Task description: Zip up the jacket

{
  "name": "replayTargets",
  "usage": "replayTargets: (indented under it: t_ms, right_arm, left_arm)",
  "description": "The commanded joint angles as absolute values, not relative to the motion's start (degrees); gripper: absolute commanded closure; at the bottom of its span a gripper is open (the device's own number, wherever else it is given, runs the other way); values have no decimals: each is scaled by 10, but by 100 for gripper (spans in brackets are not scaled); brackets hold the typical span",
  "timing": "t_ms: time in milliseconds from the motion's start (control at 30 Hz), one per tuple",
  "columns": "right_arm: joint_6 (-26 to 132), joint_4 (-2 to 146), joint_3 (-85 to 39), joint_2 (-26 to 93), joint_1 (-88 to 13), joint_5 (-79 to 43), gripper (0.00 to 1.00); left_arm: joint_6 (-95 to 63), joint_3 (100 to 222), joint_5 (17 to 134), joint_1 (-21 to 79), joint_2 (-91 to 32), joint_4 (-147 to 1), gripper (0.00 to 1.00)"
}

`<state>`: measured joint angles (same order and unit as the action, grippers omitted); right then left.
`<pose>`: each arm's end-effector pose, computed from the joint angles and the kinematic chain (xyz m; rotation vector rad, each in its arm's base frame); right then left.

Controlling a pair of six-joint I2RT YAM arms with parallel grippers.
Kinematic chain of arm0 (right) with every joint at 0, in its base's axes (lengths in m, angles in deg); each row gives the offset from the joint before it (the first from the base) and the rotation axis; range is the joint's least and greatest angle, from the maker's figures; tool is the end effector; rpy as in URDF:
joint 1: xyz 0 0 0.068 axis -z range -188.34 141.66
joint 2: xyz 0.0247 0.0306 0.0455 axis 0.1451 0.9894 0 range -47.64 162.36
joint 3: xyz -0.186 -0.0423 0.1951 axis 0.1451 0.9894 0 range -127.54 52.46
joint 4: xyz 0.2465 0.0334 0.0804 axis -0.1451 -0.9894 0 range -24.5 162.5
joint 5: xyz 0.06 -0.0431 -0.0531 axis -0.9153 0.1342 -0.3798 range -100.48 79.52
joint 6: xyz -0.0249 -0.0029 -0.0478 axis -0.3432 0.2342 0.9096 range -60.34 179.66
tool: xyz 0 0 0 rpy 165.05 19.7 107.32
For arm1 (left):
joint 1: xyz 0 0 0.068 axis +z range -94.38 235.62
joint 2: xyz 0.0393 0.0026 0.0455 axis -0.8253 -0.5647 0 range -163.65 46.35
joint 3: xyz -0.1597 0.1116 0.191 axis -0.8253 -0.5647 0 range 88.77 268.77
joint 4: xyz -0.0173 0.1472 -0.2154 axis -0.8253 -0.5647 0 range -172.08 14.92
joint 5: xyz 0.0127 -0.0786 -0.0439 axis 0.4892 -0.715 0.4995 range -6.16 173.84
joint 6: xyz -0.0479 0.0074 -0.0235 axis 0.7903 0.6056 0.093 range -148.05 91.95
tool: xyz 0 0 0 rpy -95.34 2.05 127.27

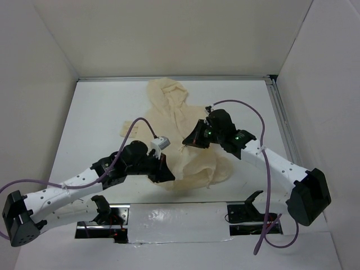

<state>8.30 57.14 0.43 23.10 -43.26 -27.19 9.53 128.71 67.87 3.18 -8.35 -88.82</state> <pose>0.2187 0.1650 0.2804 0.1564 2.3802 1.1183 0.1232 -0.1762 0.2730 0.4855 2.2455 -1.1903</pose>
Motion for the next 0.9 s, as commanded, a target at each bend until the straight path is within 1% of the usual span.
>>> replayTargets:
  t_ms: [0, 67, 133, 200, 333, 400, 500, 533, 600, 633, 700, 733, 767, 800, 867]
  right_arm:
    - [111, 601, 3, 237, -420, -216, 100]
    - [121, 638, -11, 251, -400, -210, 100]
    - [135, 656, -51, 285, -389, -155, 100]
    - [161, 678, -76, 331, -366, -128, 100]
    - [186, 740, -147, 416, -308, -150, 100]
    - [200, 756, -214, 470, -280, -159, 100]
    - [215, 769, -271, 545, -253, -168, 100]
    - [218, 768, -316, 583, -250, -168, 100]
    - [227, 750, -390, 619, -239, -160, 100]
    - [228, 742, -408, 648, -236, -161, 100]
    - [225, 733, -418, 651, -228, -193, 100]
    - [232, 752, -396, 637, -228, -209, 100]
    - [237, 781, -372, 626, -231, -198, 100]
    - [257, 779, -364, 614, -234, -183, 100]
    - [269, 748, -389, 622, -229, -166, 100]
  left_arm:
    - [68, 1289, 606, 26, -42, -879, 100]
    - [61, 1289, 597, 26, -36, -895, 100]
    - [69, 1287, 599, 26, -44, -926, 100]
    - [83, 1269, 591, 24, -50, -930, 100]
    - [116, 1224, 565, 23, -47, -907, 100]
    - [130, 1199, 541, 21, -51, -890, 100]
    - [137, 1179, 509, 18, -66, -876, 100]
    - [139, 1179, 506, 17, -70, -880, 100]
    - [136, 1173, 498, 15, -73, -885, 100]
    - [138, 1171, 500, 14, -70, -892, 100]
    - [142, 1172, 516, 13, -60, -905, 100]
    - [141, 1174, 519, 12, -57, -911, 100]
    - [142, 1176, 518, 13, -49, -923, 100]
    - [143, 1177, 518, 11, -43, -925, 100]
    - [154, 1173, 512, 10, -28, -933, 100]
